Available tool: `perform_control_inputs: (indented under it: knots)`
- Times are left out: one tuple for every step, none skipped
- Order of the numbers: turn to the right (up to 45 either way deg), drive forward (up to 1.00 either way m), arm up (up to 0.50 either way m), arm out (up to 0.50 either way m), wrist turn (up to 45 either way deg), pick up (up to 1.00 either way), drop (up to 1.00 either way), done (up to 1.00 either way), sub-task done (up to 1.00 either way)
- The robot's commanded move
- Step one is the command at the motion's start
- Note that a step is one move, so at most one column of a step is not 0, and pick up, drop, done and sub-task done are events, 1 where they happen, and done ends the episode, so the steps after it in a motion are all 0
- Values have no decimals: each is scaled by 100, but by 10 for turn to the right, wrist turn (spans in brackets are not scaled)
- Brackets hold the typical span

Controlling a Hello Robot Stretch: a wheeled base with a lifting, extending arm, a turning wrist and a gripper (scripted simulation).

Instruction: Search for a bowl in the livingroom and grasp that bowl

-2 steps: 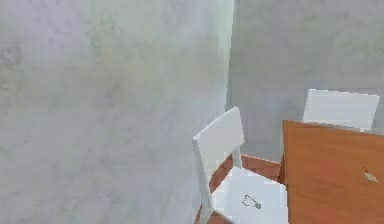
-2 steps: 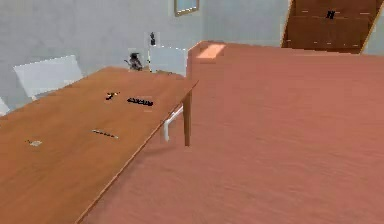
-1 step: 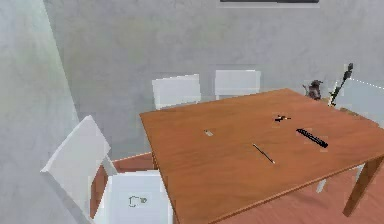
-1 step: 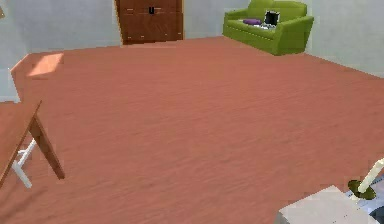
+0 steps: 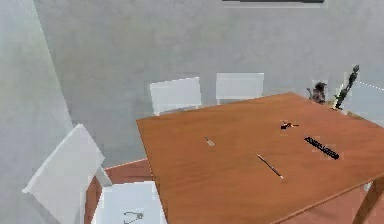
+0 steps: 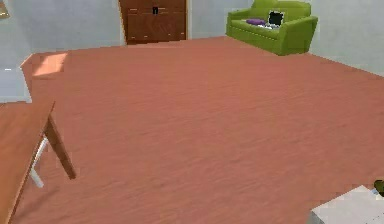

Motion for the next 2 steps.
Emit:
perform_control_inputs:
  knots:
    - [450, 0, 0, 0, 0, 0, 0, 0, 0]
    - [300, 0, 0, 0, 0, 0, 0, 0, 0]
